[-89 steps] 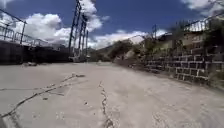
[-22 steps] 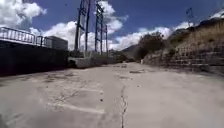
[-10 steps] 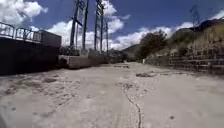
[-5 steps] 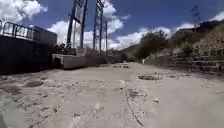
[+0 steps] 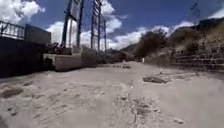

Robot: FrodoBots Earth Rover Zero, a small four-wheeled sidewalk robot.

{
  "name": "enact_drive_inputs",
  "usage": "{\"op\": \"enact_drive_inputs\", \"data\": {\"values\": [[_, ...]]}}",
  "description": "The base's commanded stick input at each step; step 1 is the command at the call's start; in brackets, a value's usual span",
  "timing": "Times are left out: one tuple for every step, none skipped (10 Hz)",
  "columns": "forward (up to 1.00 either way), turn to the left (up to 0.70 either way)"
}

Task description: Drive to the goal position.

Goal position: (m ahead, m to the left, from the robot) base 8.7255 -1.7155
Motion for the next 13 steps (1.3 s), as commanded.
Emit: {"op": "enact_drive_inputs", "data": {"values": [[1.0,-0.01],[1.0,-0.01],[1.0,-0.01],[1.0,-0.01],[1.0,-0.01],[1.0,-0.01],[1.0,-0.01],[1.0,-0.01],[1.0,-0.01],[1.0,-0.01],[1.0,-0.01],[1.0,-0.01],[1.0,-0.01]]}}
